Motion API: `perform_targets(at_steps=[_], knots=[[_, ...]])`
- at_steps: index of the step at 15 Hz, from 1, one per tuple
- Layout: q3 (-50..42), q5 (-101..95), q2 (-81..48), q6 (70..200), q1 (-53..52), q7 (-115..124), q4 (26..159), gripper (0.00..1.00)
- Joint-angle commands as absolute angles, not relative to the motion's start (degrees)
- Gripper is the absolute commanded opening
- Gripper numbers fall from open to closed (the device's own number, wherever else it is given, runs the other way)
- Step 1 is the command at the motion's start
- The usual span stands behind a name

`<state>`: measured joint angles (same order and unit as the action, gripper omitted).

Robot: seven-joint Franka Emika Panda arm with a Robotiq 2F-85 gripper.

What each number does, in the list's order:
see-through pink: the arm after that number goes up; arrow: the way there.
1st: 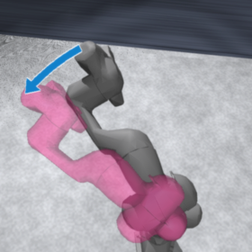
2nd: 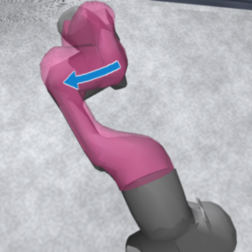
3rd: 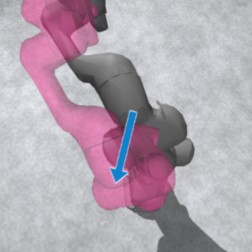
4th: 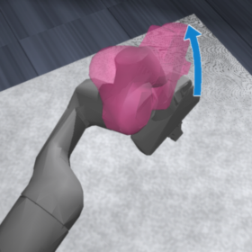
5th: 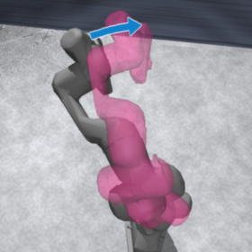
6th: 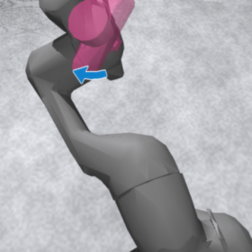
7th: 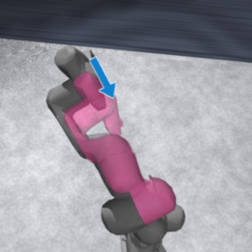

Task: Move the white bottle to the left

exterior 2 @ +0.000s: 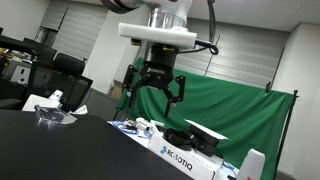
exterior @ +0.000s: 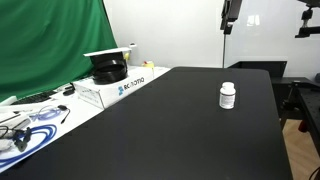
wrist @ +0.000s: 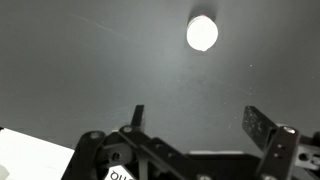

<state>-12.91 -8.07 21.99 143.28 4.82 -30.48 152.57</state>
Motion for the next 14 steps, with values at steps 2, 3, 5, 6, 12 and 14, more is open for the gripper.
perform_targets(at_steps=[2, 3, 5, 6, 12, 14], knots=[[-12.7, -11.7, 19.5, 145.3, 5.2, -32.1, 155.3, 1.00], [-12.8, -12.3, 18.8, 146.3, 5.3, -32.2, 156.0, 1.00], [-13.0, -12.4, 17.1, 148.8, 5.2, -33.5, 157.4, 1.00], [-13.2, -11.9, 16.3, 150.2, 5.0, -34.2, 158.1, 1.00], [-13.7, -6.4, 9.5, 156.5, 3.2, -40.6, 159.1, 1.00], [-13.5, -3.3, 7.3, 156.3, 2.8, -43.0, 158.4, 1.00]])
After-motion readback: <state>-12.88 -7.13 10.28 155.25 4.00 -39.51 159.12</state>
